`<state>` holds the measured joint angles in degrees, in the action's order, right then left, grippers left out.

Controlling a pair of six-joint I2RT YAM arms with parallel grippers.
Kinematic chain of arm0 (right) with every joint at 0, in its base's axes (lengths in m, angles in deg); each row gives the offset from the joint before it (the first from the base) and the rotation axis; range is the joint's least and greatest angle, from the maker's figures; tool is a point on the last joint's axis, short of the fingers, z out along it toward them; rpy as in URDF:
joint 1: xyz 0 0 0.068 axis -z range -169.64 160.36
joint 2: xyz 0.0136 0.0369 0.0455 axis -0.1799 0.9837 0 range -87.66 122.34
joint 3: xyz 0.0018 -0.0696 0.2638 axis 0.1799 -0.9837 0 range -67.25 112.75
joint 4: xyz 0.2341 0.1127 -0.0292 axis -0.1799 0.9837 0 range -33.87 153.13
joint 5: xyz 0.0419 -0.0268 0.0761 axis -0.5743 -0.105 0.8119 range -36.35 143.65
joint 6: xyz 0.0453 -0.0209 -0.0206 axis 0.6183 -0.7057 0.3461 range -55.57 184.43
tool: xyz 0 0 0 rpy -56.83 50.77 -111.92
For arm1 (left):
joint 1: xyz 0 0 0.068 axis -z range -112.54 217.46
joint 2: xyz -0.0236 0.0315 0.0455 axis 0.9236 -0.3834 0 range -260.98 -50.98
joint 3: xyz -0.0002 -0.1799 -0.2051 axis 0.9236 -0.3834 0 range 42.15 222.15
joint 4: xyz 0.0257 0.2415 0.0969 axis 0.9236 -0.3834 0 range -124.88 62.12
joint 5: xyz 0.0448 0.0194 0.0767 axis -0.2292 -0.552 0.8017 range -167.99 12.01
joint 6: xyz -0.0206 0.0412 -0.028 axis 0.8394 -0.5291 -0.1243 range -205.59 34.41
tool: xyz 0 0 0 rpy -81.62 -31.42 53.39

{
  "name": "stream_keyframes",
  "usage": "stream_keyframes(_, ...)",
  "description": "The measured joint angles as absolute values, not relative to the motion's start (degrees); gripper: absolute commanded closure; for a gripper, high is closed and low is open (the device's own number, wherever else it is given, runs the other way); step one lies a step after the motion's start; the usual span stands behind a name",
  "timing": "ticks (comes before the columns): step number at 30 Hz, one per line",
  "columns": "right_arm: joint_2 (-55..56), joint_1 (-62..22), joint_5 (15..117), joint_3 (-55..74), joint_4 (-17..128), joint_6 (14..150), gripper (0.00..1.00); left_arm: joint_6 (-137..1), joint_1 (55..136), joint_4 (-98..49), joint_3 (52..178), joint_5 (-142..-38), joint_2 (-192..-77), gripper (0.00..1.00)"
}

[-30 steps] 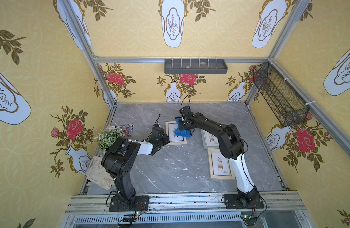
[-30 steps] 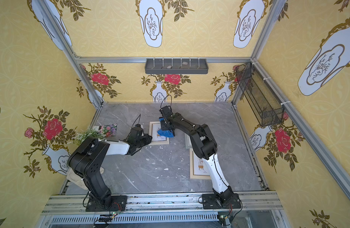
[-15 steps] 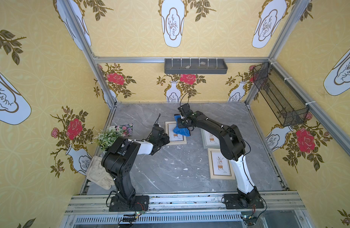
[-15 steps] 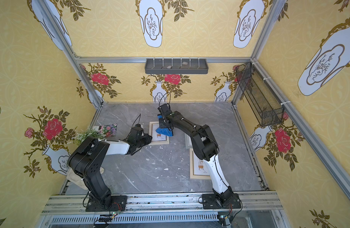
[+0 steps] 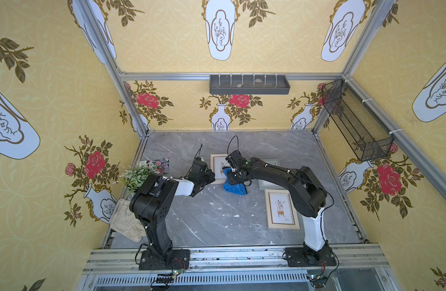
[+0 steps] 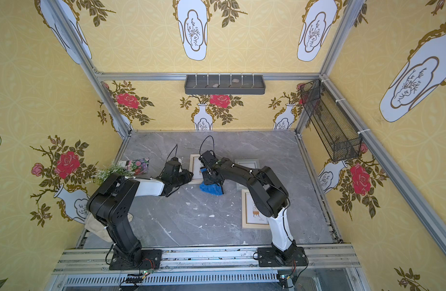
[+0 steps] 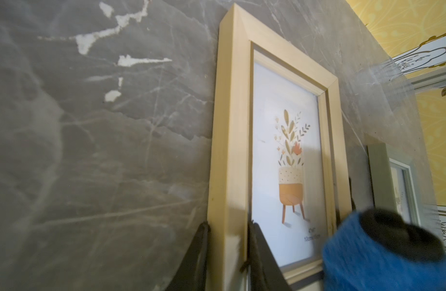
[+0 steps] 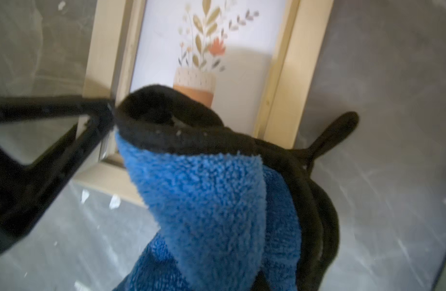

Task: Wipe the picture frame with a cloth
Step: Wipe the dirt from the picture frame.

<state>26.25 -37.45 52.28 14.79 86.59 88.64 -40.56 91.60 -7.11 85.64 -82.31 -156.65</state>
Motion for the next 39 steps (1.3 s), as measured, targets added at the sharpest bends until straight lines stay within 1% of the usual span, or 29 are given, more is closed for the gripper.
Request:
stream_keyframes(4, 21.2, -36.9, 51.3, 14.1, 91.2, 89.7, 0.85, -40.6, 91.6, -6.4, 85.6, -81.9, -157.0, 0.8)
stream_keyframes(7, 20.6, -35.2, 50.3, 17.9, 90.7, 89.2, 0.85, -40.6, 91.6, -6.3, 85.6, -81.8, -157.0, 0.8)
stream_keyframes(11, 26.4, -32.4, 50.1, 25.3, 88.5, 88.0, 0.86, -40.5, 91.6, -6.3, 85.6, -81.8, -156.8, 0.8)
stream_keyframes(15, 36.4, -30.8, 51.6, 34.3, 86.8, 87.1, 0.88, -40.5, 91.6, -6.3, 85.4, -81.7, -156.7, 0.8)
stream_keyframes(18, 41.0, -30.6, 52.6, 37.2, 86.3, 87.1, 0.88, -40.3, 91.6, -6.3, 85.2, -81.3, -156.5, 0.8)
stream_keyframes(21, 40.8, -30.8, 53.4, 35.0, 86.2, 87.2, 0.89, -40.1, 91.6, -6.3, 85.2, -81.1, -156.4, 0.8)
stream_keyframes(23, 38.6, -31.0, 53.5, 30.9, 86.0, 87.4, 0.89, -40.1, 91.6, -6.3, 85.2, -81.0, -156.4, 0.8)
stream_keyframes(27, 30.1, -32.5, 53.3, 20.2, 87.6, 88.4, 0.88, -40.1, 91.6, -6.3, 85.2, -81.0, -156.5, 0.8)
stream_keyframes(30, 24.5, -33.3, 53.9, 15.6, 90.0, 88.4, 0.86, -40.0, 91.6, -6.3, 85.2, -81.0, -156.5, 0.8)
stream_keyframes(34, 21.7, -31.0, 53.3, 16.4, 90.7, 88.4, 0.86, -39.9, 91.6, -6.3, 85.2, -81.1, -156.5, 0.81)
stream_keyframes(36, 23.1, -29.9, 53.1, 19.1, 90.5, 88.4, 0.86, -39.9, 91.6, -6.3, 85.2, -81.1, -156.5, 0.81)
stream_keyframes(39, 28.9, -30.0, 53.7, 26.1, 89.8, 87.8, 0.88, -39.9, 91.6, -6.5, 85.2, -81.0, -156.2, 0.81)
